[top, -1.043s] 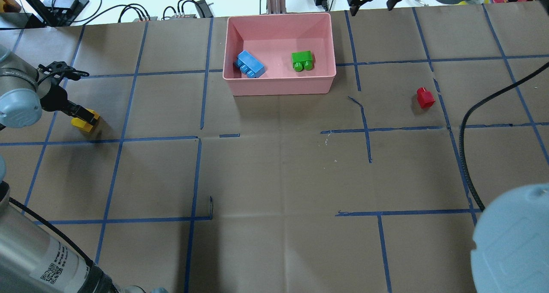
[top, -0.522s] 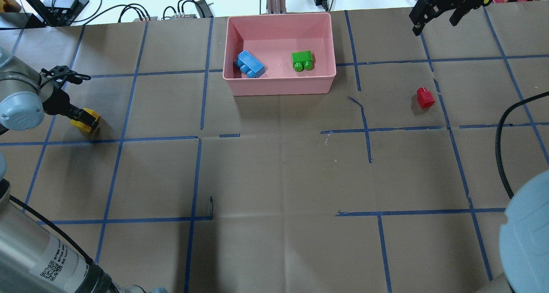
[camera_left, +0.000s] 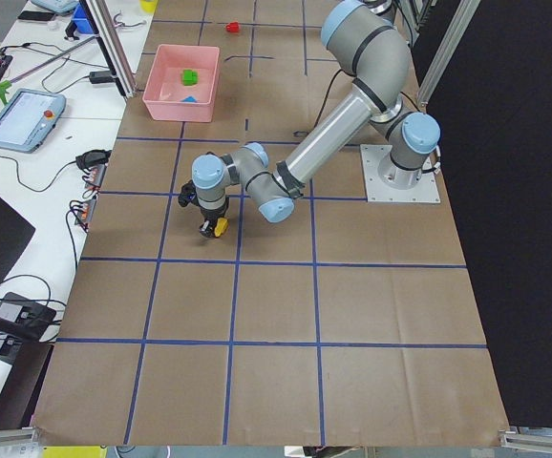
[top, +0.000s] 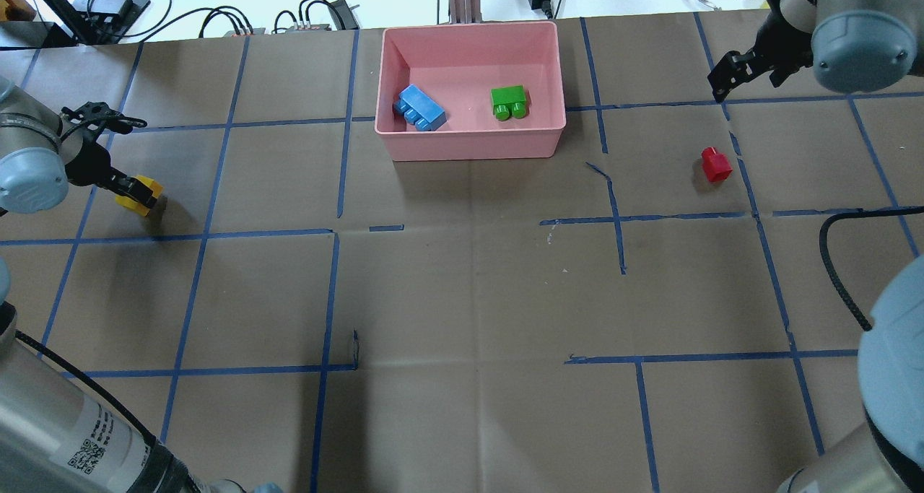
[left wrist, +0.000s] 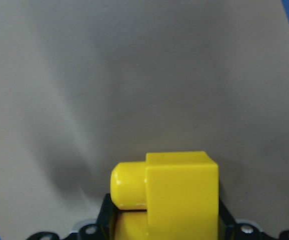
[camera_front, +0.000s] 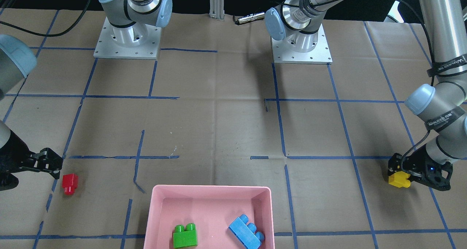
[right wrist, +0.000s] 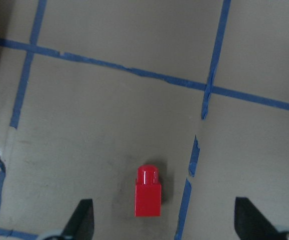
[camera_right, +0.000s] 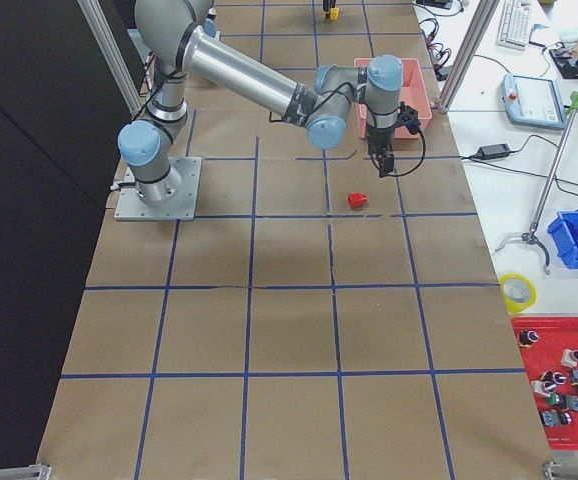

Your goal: Put all blocks into box

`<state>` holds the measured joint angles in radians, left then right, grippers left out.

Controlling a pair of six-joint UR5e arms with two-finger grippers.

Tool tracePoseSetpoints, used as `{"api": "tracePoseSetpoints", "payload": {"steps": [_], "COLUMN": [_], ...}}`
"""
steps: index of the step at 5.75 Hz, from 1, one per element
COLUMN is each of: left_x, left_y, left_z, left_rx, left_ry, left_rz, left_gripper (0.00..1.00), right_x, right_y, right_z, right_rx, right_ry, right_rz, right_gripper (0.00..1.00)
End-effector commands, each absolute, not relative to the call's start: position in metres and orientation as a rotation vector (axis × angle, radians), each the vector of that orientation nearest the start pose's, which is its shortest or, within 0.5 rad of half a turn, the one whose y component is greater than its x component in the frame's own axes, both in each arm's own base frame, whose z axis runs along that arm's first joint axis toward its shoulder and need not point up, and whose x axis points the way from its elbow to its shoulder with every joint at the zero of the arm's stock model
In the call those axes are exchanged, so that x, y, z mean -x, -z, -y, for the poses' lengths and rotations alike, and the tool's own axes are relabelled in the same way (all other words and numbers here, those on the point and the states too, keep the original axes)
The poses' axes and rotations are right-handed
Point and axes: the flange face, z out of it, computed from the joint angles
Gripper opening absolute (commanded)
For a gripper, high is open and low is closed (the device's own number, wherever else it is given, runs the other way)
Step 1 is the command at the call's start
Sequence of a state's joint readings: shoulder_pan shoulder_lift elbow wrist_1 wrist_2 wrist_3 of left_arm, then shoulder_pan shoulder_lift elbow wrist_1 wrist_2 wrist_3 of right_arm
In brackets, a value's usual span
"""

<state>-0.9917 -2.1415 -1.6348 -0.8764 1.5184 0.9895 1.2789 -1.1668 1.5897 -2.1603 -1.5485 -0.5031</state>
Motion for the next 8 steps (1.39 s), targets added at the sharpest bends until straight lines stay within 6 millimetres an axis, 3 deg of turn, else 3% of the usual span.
{"api": "tracePoseSetpoints", "payload": {"steps": [1,2,3,4,6,7,8], "left_x": [-0.238,-0.233,-0.21,-0.154,0.012,0.101,0.171], "left_y": [-0.264,-0.318,-0.357,-0.386,-0.415,-0.411,-0.396], "left_z": [0.628,0.632,0.652,0.674,0.702,0.704,0.712], "left_rx": [-0.627,-0.567,-0.503,-0.34,0.049,0.182,0.248], "left_ry": [0.163,0.125,0.1,0.078,0.109,0.111,0.129], "left_rz": [-3.045,-3.081,-3.112,-3.148,-3.195,-3.22,-3.26], "left_gripper": [0.26,0.26,0.26,0.26,0.27,0.27,0.27], "right_x": [0.076,0.075,0.072,0.072,0.073,0.073,0.071], "right_y": [-0.237,-0.217,-0.206,-0.204,-0.188,-0.186,-0.186], "right_z": [0.637,0.629,0.621,0.623,0.63,0.634,0.635], "right_rx": [0.278,0.247,0.241,0.248,0.242,0.246,0.25], "right_ry": [0.155,0.097,0.058,0.058,0.041,0.08,0.093], "right_rz": [-3.144,-3.132,-3.124,-3.122,-3.11,-3.12,-3.116], "right_gripper": [0.99,0.99,0.99,0.99,0.99,0.99,0.99]}}
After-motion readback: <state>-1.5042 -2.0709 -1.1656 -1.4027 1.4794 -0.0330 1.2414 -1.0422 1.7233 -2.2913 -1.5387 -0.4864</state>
